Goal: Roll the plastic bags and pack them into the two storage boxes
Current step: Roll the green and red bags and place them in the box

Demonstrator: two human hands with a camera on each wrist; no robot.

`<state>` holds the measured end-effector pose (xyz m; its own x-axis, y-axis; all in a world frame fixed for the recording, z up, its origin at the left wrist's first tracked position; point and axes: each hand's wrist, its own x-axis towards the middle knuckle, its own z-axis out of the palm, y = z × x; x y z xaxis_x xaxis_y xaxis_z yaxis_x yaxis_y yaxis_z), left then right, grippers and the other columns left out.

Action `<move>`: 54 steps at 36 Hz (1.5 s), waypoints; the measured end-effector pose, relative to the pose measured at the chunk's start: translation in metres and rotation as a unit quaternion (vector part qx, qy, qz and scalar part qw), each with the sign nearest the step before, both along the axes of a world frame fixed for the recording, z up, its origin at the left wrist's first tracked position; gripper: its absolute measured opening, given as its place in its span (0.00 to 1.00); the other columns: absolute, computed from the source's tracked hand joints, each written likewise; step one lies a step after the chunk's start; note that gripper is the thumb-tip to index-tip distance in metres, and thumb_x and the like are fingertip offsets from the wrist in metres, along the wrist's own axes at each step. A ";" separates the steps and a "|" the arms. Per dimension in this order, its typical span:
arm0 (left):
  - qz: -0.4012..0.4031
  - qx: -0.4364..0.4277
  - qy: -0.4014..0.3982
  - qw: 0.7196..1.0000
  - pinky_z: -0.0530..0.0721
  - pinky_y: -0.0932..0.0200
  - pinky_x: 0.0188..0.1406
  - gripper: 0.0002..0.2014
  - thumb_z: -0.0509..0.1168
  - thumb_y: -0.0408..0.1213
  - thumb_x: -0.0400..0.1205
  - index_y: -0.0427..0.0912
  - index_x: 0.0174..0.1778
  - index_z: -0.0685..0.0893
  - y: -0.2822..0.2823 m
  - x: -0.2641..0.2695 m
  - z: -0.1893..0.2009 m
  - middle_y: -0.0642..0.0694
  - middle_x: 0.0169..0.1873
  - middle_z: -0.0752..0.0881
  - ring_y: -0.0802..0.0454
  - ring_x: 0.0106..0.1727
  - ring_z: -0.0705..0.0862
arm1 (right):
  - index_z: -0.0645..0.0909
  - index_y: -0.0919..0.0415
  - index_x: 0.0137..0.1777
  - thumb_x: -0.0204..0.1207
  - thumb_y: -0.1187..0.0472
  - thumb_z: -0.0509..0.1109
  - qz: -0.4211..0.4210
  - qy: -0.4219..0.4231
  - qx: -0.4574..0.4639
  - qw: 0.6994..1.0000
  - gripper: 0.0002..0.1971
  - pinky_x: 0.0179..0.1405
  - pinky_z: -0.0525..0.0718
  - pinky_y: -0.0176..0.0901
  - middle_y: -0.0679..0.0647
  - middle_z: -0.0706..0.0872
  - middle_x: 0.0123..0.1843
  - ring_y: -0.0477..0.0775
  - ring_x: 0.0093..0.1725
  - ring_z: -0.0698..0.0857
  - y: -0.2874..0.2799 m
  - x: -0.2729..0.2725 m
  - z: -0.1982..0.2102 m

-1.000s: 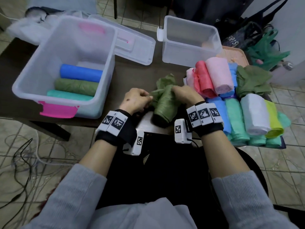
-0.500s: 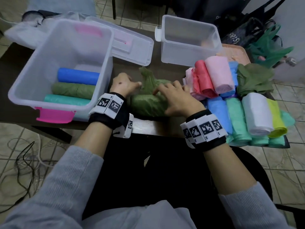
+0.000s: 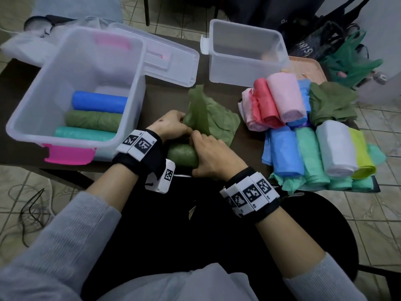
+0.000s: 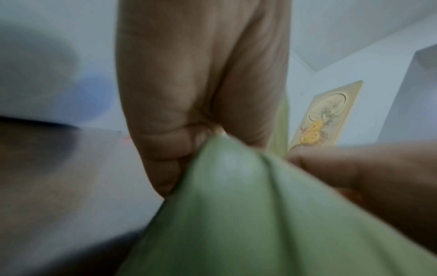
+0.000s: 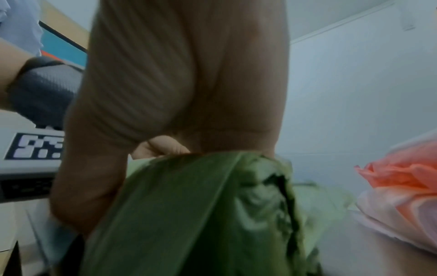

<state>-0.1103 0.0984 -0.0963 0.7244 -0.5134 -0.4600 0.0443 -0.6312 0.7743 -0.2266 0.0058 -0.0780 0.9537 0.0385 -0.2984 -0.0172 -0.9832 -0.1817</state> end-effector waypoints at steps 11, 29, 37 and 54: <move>0.216 -0.185 0.041 0.958 0.85 0.63 0.32 0.10 0.77 0.31 0.70 0.41 0.42 0.84 -0.010 0.007 0.015 0.44 0.38 0.88 0.50 0.37 0.87 | 0.65 0.57 0.66 0.68 0.63 0.70 0.053 -0.045 -0.082 0.994 0.27 0.55 0.69 0.53 0.53 0.75 0.61 0.58 0.63 0.75 -0.019 0.004 0.013; 0.243 -0.183 0.114 0.946 0.84 0.52 0.50 0.29 0.80 0.32 0.66 0.35 0.63 0.80 -0.024 0.028 0.031 0.43 0.55 0.87 0.47 0.55 0.86 | 0.70 0.52 0.68 0.68 0.54 0.73 0.047 0.054 -0.029 0.997 0.28 0.60 0.68 0.55 0.52 0.76 0.61 0.55 0.65 0.73 -0.025 0.000 0.002; 0.287 -0.111 0.140 0.941 0.84 0.45 0.52 0.26 0.75 0.34 0.74 0.35 0.67 0.75 -0.022 0.030 0.009 0.40 0.57 0.84 0.42 0.55 0.84 | 0.73 0.50 0.68 0.67 0.55 0.73 0.066 0.055 -0.031 0.996 0.28 0.60 0.69 0.53 0.52 0.77 0.61 0.55 0.65 0.75 -0.023 0.002 0.001; 0.239 0.007 -0.076 0.968 0.66 0.43 0.76 0.59 0.82 0.49 0.62 0.42 0.81 0.51 -0.041 0.040 0.034 0.37 0.76 0.62 0.39 0.77 0.63 | 0.73 0.48 0.69 0.64 0.56 0.75 0.061 0.083 -0.014 0.995 0.31 0.51 0.68 0.49 0.52 0.78 0.60 0.56 0.65 0.76 -0.024 0.003 -0.001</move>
